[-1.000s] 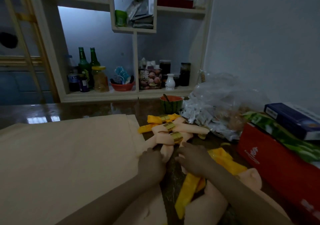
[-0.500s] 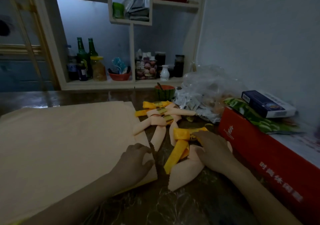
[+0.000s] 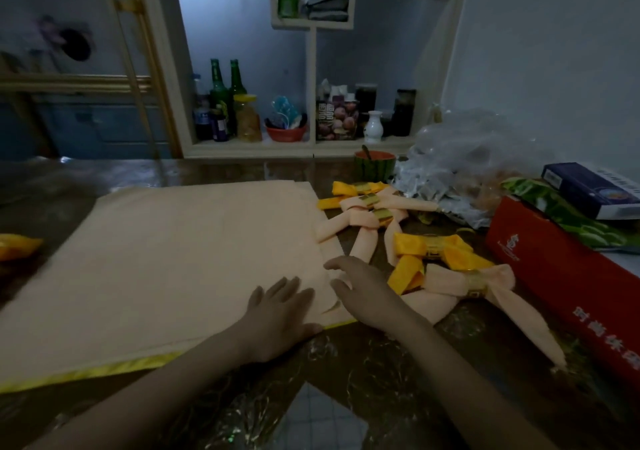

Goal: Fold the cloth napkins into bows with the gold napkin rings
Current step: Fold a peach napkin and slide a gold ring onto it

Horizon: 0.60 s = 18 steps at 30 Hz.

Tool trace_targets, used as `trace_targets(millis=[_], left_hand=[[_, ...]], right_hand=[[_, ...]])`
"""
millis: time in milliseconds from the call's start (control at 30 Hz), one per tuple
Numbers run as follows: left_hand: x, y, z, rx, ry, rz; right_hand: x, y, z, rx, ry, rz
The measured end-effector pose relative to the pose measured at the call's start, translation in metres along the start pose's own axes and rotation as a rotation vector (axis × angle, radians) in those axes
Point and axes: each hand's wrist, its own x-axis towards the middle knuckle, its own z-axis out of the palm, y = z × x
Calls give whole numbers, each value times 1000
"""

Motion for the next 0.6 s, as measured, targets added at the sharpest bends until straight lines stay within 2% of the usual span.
trace_targets(millis=[133, 233, 433, 500, 600], left_hand=[[-6, -15, 11, -134, 135, 19], [-4, -21, 15, -111, 234, 28], [3, -34, 10, -45, 370, 117], [2, -41, 10, -61, 436, 144], [2, -47, 7, -162, 432, 121]], right_hand=[[14, -3, 17, 194, 113, 55], [12, 3, 21, 257, 185, 71], [-3, 6, 24, 254, 260, 17], [-4, 3, 24, 222, 282, -16], [-7, 7, 25, 166, 268, -28]])
